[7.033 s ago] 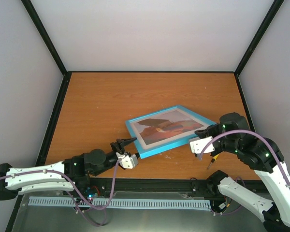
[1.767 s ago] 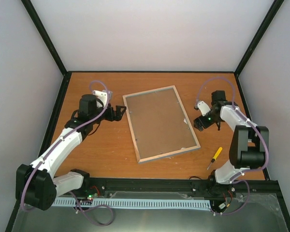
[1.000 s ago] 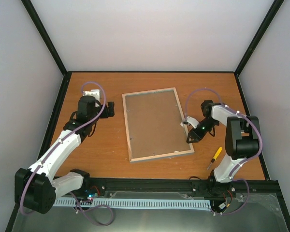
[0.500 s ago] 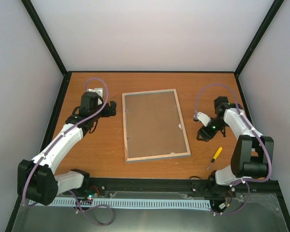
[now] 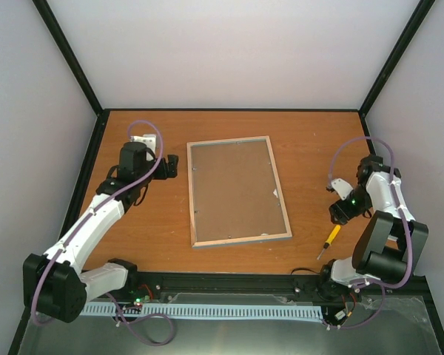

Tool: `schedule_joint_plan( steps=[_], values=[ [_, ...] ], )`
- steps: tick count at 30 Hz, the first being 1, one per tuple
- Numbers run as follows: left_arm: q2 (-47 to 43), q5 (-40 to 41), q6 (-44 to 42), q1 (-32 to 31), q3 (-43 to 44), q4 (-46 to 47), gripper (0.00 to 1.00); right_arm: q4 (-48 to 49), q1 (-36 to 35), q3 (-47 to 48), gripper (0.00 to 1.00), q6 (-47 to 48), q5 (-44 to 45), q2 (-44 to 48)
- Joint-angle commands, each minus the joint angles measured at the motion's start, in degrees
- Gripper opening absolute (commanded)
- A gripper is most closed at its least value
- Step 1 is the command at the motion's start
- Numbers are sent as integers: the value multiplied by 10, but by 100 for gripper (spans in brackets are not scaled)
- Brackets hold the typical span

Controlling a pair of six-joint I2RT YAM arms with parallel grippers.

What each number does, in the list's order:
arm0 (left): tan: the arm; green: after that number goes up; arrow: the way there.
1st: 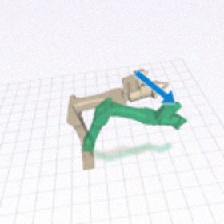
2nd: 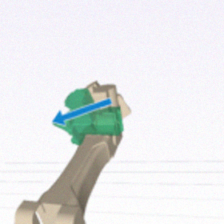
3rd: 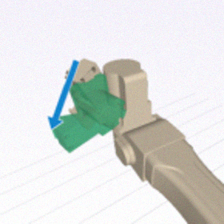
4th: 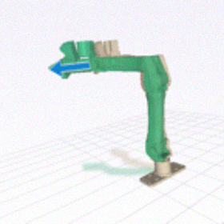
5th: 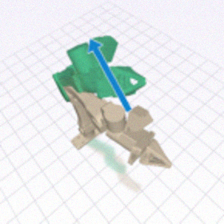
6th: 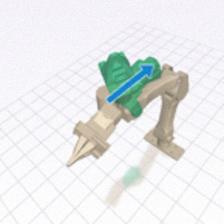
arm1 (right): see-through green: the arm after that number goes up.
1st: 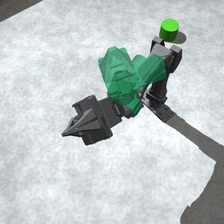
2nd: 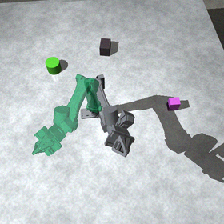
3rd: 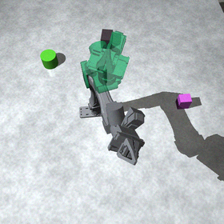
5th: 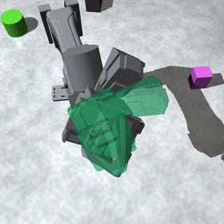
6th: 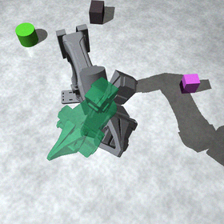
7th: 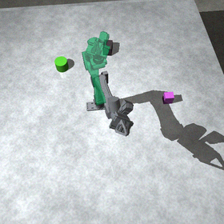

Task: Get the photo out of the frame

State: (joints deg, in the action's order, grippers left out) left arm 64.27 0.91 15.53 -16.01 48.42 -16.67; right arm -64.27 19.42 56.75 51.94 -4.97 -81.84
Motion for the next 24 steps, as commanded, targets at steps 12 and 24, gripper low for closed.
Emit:
schedule_joint_plan(
  steps=[12, 24],
  values=[
    [-23, -76, -25, 2, 0, 29, 100, -65, 21, -45, 83, -5, 27, -78],
    [-18, -106, -12, 2, 0, 30, 100, -20, 1, -41, 73, -39, -34, -119]
  ],
)
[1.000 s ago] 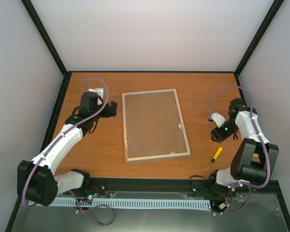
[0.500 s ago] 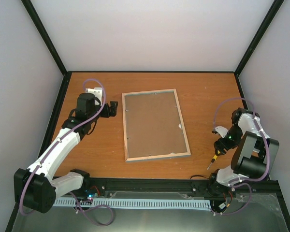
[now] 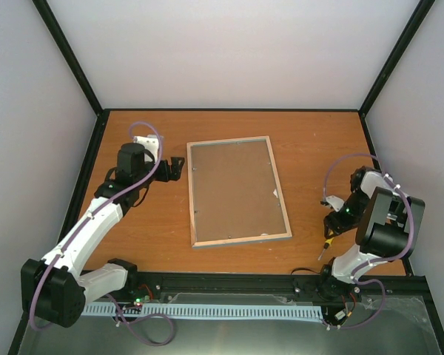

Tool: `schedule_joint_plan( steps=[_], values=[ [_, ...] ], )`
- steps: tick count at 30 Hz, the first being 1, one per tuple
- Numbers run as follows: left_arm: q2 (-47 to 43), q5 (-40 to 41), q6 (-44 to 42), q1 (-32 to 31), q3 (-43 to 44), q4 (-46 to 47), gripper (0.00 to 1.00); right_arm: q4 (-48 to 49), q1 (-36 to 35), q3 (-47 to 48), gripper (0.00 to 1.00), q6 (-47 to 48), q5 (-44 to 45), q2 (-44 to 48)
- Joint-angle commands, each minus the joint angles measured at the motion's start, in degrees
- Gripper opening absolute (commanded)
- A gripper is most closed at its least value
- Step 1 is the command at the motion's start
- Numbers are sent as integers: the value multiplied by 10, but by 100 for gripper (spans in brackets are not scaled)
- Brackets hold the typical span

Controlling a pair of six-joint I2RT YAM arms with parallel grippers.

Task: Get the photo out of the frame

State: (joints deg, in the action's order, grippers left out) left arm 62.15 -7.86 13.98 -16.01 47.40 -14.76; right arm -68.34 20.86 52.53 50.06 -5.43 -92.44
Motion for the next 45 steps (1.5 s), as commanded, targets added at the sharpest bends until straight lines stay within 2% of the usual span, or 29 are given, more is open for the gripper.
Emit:
schedule_joint_plan(
  steps=[1, 11, 16, 22, 27, 33, 38, 41, 45],
  values=[
    [4, -20, 3, 2, 11, 11, 100, 26, -20, 1, 73, -25, -33, -16],
    [3, -19, 5, 3, 10, 11, 100, 63, -108, 1, 60, -73, -42, -39],
    [4, -15, 6, 2, 9, 10, 100, 86, -143, -7, 56, -89, -14, -32],
    [3, -10, 2, 2, 8, 10, 100, 106, -158, -35, 49, -99, 40, -4],
    [4, -14, 2, 2, 7, 11, 100, 125, -162, -59, 47, -108, 69, 15],
    [14, -11, -4, 2, 10, -1, 100, 144, -163, -57, 32, -136, 59, 4],
    [11, -26, -7, 2, 3, -2, 100, 138, -164, -18, 19, -153, 32, 22],
    [12, -29, -11, 2, -1, 2, 100, 129, -164, 30, 4, -170, -7, 49],
    [12, -9, -21, 2, -1, 9, 100, 135, -164, 98, 3, -205, -82, 100]
  ],
)
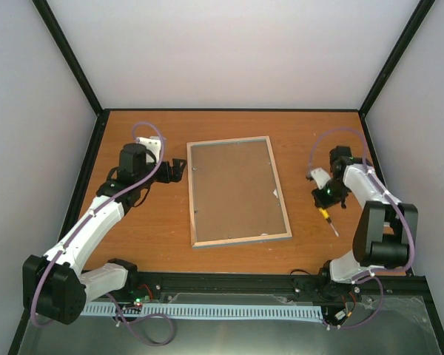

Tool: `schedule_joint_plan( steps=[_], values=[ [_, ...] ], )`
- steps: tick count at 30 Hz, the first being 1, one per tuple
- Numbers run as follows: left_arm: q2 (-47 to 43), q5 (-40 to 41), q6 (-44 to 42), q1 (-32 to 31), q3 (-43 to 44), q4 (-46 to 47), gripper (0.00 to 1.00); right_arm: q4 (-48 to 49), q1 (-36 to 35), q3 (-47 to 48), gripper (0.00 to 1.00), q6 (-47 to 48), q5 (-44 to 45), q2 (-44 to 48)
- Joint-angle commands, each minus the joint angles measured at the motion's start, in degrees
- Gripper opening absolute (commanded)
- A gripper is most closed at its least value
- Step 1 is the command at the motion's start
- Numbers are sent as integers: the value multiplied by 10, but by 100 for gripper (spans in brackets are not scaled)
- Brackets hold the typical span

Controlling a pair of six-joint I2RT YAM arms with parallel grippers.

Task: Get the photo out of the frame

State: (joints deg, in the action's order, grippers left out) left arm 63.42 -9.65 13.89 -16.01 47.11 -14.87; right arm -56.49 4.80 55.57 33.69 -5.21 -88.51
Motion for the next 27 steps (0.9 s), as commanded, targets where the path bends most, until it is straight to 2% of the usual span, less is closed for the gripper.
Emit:
schedule_joint_plan(
  steps=[1, 5, 7, 9, 11, 12, 13, 17, 19, 20, 23, 27],
  values=[
    [-2, 15, -22, 3, 0, 12, 100, 21, -3, 85, 3, -53, -111, 73],
    [-27, 30, -23, 3, -19, 36, 100, 60, -4, 139, 3, -113, -235, 122],
    [-41, 68, -5, 3, -23, 51, 100, 116, -6, 145, 3, -160, -334, 146],
    [-39, 152, 35, 3, -16, 51, 100, 191, -13, 133, 3, -224, -407, 166],
    [-15, 250, 82, 4, -11, 44, 100, 271, -30, 116, 3, -289, -449, 182],
    [3, 275, 100, 5, 0, 27, 100, 309, -42, 106, 3, -315, -463, 188],
    [16, 252, 99, 13, 14, 16, 100, 342, -53, 95, 3, -337, -473, 191],
    [-1, 13, 47, 20, 10, 97, 99, 434, -76, 49, 3, -388, -500, 195],
    [-34, -96, 27, 8, -23, 144, 81, 493, -77, 0, 3, -413, -499, 204],
    [-41, -120, 25, -9, -26, 147, 74, 526, -77, -28, 3, -424, -499, 211],
    [-38, -97, 10, -96, -23, 123, 58, 633, -77, -119, 3, -488, -493, 235],
    [-29, -41, -28, -238, -25, 129, 54, 674, -77, -153, 3, -535, -501, 271]
  ],
)
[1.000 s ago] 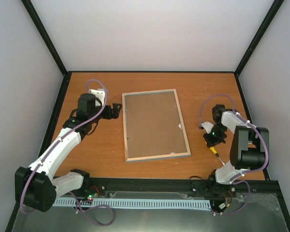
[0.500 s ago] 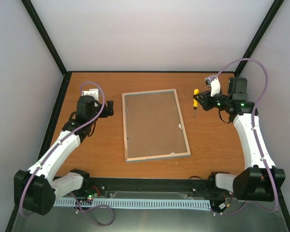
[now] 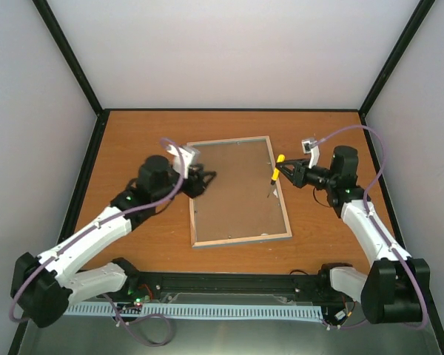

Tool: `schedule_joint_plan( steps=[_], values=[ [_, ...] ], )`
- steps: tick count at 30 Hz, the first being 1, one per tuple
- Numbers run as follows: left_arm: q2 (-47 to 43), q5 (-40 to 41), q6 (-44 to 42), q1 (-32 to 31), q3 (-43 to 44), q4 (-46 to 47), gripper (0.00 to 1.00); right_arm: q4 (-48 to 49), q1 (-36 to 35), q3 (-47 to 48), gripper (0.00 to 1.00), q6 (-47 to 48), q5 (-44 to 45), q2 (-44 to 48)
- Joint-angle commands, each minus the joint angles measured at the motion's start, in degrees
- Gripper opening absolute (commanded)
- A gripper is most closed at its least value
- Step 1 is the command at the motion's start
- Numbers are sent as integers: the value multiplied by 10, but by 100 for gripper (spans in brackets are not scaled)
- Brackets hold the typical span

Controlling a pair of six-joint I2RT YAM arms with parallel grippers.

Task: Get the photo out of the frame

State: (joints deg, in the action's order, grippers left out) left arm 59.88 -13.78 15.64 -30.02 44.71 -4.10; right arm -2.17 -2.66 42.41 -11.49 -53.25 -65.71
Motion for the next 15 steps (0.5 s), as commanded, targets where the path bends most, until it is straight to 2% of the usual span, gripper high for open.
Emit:
schedule_joint_plan(
  steps=[1, 3, 7, 10, 15],
  values=[
    [12, 2, -53, -123, 1, 27, 53, 158, -3, -34, 3, -109, -32, 49],
    [26, 6, -53, -155, 3, 45, 53, 187, -3, -50, 3, -149, -48, 54],
    [82, 0, -53, -188, 20, 83, 51, 172, -2, -53, 3, -176, -32, 51],
    [136, 1, -68, -210, 58, 77, 46, 168, -3, -55, 3, -184, -35, 47],
    [212, 3, -77, -226, 131, 66, 46, 164, -2, -58, 3, -184, -36, 55]
  ],
)
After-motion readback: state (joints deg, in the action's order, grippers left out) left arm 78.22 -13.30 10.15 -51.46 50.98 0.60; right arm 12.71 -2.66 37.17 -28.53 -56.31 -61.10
